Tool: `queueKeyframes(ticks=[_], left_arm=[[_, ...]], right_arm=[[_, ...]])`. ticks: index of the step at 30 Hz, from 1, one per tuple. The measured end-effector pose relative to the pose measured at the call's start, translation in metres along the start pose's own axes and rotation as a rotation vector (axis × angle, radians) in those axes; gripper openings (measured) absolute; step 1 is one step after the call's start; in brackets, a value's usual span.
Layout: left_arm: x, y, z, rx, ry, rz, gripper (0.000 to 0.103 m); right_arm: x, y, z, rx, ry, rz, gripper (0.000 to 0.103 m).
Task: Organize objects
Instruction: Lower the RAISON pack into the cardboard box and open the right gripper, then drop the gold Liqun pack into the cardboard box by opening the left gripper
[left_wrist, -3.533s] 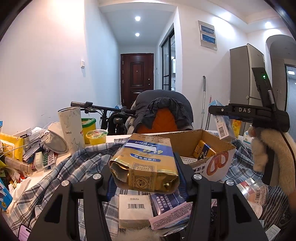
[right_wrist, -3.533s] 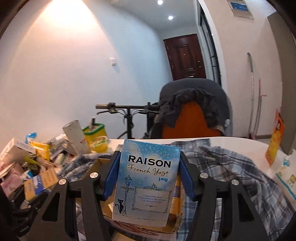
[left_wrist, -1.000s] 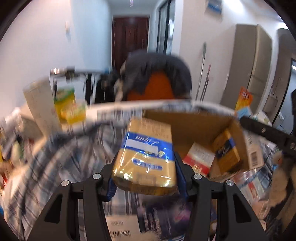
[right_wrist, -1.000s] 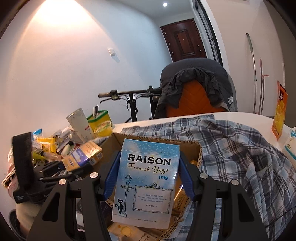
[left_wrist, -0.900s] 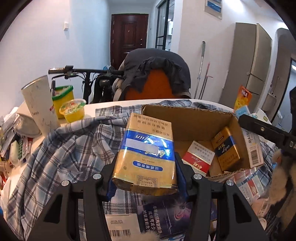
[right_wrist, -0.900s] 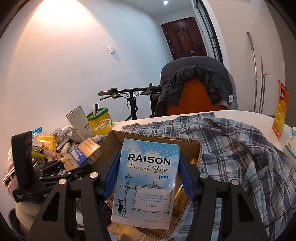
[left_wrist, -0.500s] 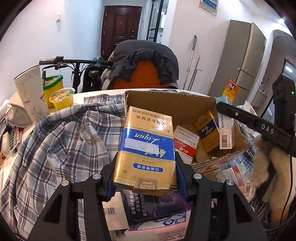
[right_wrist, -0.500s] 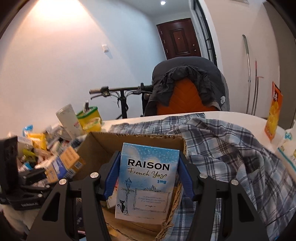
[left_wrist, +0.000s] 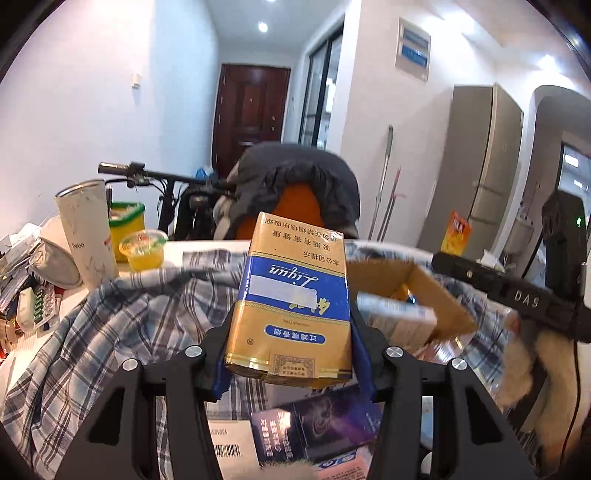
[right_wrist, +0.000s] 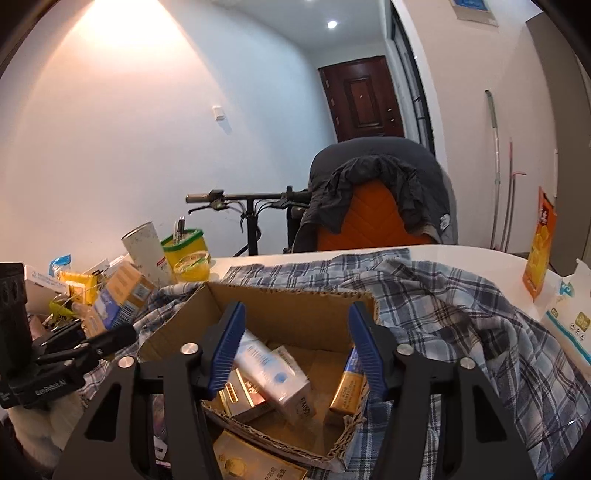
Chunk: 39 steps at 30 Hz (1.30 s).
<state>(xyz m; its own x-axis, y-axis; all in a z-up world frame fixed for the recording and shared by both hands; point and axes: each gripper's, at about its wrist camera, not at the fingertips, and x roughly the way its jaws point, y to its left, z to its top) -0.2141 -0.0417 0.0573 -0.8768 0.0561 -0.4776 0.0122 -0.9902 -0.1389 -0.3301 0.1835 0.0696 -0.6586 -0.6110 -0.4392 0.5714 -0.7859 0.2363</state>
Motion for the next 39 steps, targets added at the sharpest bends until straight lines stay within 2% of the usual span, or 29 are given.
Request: queueKeyframes(ticks=[1,3,4,10,20,22,23,24,28,33,39], left_arm=[[-0.001,0.000,0.001,0.000,-0.010,-0.003,0.054],[-0.002,-0.001,0.001,0.006,-0.013,-0.004,0.054],[-0.001,-0.003,0.001,0.012,-0.011,0.002,0.054],[0.014,-0.013,0.002,0.046,0.017,0.008,0.054],[0.019,-0.008,0.000,0.029,0.040,-0.004,0.056],[0.022,-0.008,0.001,0.023,0.048,-0.012,0.077],[0.024,-0.007,0.003,0.013,0.057,-0.013,0.096],[0.025,-0.006,0.005,0.001,0.058,-0.019,0.103],[0.018,-0.001,0.009,-0.029,0.026,-0.044,0.103],[0.013,0.003,0.008,-0.047,0.013,-0.031,0.103],[0.001,0.003,0.001,-0.012,0.004,0.010,0.103]], right_arm=[[-0.001,0.000,0.000,0.003,-0.005,-0.003,0.074],[-0.004,-0.002,0.000,0.019,-0.014,-0.015,0.099],[-0.005,-0.002,0.000,0.029,-0.019,-0.019,0.103],[-0.007,-0.004,0.002,0.041,-0.031,-0.019,0.103],[-0.006,-0.006,0.000,0.050,-0.022,-0.018,0.103],[-0.006,-0.005,0.000,0.047,-0.021,-0.019,0.103],[-0.006,-0.005,0.000,0.046,-0.021,-0.019,0.103],[-0.005,-0.005,0.000,0.040,-0.019,-0.018,0.103],[-0.004,-0.004,-0.002,0.044,-0.010,-0.022,0.103],[-0.003,-0.005,-0.002,0.044,-0.009,-0.019,0.103],[-0.006,-0.007,0.000,0.054,-0.014,-0.020,0.103]])
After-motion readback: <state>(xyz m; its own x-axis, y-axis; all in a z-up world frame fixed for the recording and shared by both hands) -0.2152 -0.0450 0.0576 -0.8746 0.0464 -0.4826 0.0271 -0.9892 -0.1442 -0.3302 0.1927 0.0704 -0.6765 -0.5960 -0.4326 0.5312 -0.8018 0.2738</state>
